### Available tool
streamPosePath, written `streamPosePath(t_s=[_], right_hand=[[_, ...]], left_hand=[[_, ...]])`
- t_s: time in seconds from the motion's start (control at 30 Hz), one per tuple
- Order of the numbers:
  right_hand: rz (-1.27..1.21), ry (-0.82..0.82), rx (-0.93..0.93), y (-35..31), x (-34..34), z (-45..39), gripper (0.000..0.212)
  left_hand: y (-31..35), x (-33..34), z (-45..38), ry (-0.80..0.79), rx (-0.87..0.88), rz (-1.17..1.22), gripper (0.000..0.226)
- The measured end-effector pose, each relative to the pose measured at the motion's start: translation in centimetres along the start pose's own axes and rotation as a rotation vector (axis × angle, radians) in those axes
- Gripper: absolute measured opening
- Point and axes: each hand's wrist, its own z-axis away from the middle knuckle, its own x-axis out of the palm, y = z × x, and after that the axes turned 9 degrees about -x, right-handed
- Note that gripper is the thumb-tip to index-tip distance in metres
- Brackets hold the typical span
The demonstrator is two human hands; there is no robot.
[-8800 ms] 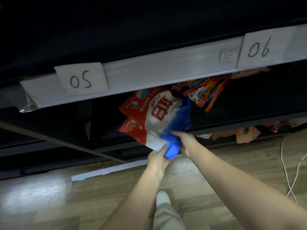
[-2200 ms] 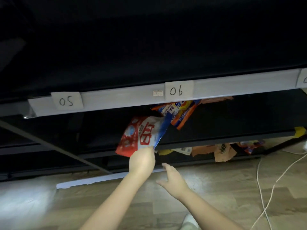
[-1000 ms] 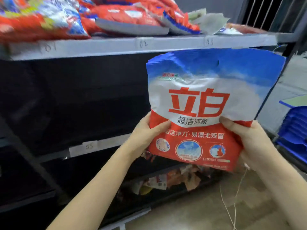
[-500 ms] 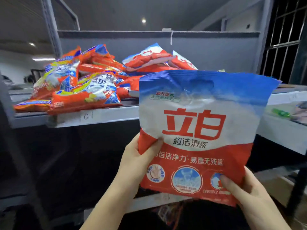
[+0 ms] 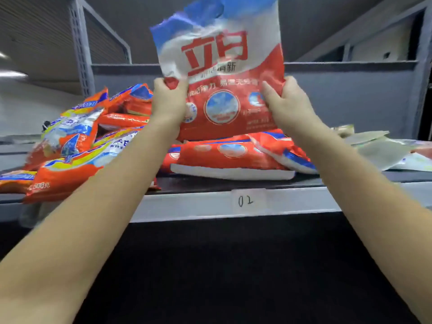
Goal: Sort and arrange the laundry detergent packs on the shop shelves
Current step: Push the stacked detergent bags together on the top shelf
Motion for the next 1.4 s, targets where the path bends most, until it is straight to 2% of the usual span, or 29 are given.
streamPosePath(t_s=[0.1, 0.17, 0.4, 0.63, 0.73, 0.87, 0.97, 1.13, 1.23, 1.4], right_hand=[[0.266, -0.253, 0.114, 3.0, 3.7, -2.7, 0.055], [0.341, -0.351, 0.131, 4.3, 4.8, -2.9, 0.055], [0.422, -0.355, 0.118, 4.6, 4.8, -3.1, 0.058], [0.494, -0.414, 0.043, 3.7, 3.7, -2.6, 0.052], [0.536, -0.386, -0.018, 3.5, 2.5, -1.8, 0.043], [0.580, -0.296, -0.116, 3.4, 0.7, 0.1, 0.040], [0.576, -0.220, -0.199, 2.1, -0.8, 3.6, 0.040], [0.513, -0.125, -0.377, -0.2, -2.3, 13.1, 0.035], [0.543, -0.201, -0.350, -0.5, -3.0, 19.7, 0.036], [0.552, -0.405, -0.200, 2.4, -3.7, 30.1, 0.034]], left_hand=[[-3.4, 1.5, -2.8, 0.083, -0.093, -0.433, 0.048], [-5.2, 1.8, -3.3, 0.063, -0.126, -0.565, 0.047], [-5.6, 1.6, -3.6, 0.051, -0.075, -0.666, 0.046], [-5.1, 0.6, -2.0, -0.066, -0.025, -0.787, 0.047], [-4.4, -0.6, -0.8, -0.112, 0.079, -0.858, 0.041], [-3.0, -1.8, 3.3, -0.107, 0.402, -0.861, 0.040], [-3.2, -2.8, 7.2, -0.123, 0.629, -0.773, 0.043], [-4.8, -4.9, 15.6, -0.210, 0.859, -0.726, 0.042], [-7.3, -6.2, 21.1, -0.309, 0.851, -0.698, 0.039], [-12.9, -8.4, 29.4, -0.541, 0.707, -0.720, 0.037]])
